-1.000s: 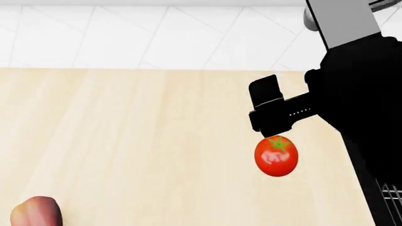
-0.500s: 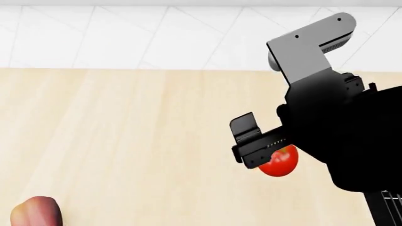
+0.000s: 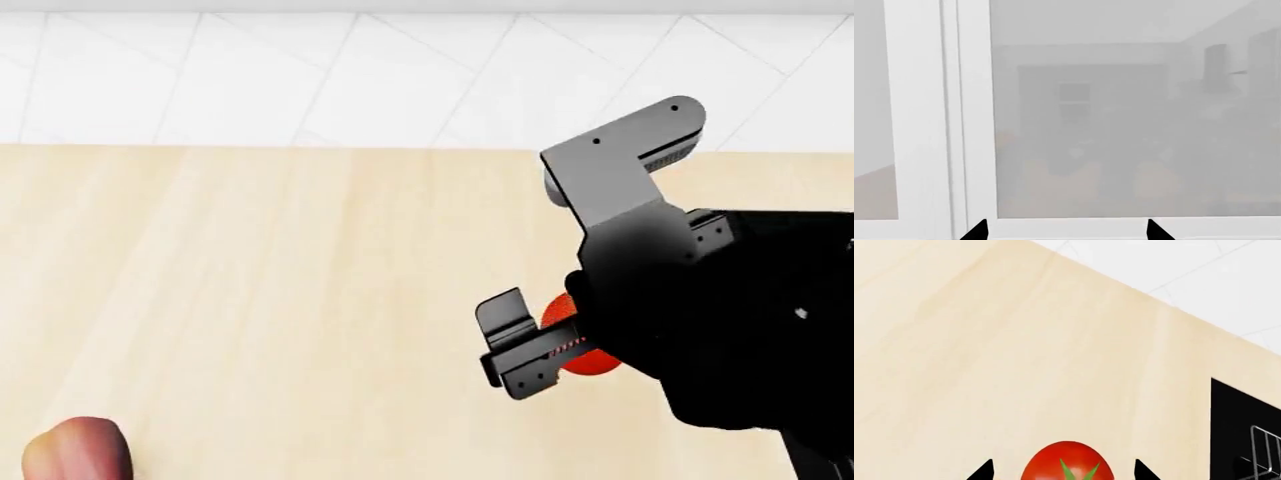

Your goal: Place the avocado, onion, tomato and bell pepper on the cutting board.

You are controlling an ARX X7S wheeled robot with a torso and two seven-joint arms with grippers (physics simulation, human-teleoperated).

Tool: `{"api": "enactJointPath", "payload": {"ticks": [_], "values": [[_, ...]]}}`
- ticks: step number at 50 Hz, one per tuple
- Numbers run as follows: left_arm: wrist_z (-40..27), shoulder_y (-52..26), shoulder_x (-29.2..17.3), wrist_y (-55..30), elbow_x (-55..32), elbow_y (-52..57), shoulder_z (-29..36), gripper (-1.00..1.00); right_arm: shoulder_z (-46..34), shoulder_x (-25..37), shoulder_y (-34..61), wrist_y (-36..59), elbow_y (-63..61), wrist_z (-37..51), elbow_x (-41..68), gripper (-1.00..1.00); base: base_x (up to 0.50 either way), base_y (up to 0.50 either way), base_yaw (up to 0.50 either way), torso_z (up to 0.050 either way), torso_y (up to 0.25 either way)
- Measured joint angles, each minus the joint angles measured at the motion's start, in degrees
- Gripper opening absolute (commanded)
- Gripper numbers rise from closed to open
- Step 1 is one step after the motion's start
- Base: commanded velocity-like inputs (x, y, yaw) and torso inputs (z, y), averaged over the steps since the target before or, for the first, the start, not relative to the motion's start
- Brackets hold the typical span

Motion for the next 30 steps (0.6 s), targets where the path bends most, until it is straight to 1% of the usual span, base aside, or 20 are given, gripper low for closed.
{"api": "enactJointPath", "payload": {"ticks": [30], "values": [[-0.23, 0.78, -0.53, 0.98, -0.51, -0.06, 0.38, 1.0, -4.1, 0.54, -3.86, -5.3, 2.47, -4.11, -4.79, 1.0, 0.0, 0.0, 0.0, 0.0, 0.0]]}}
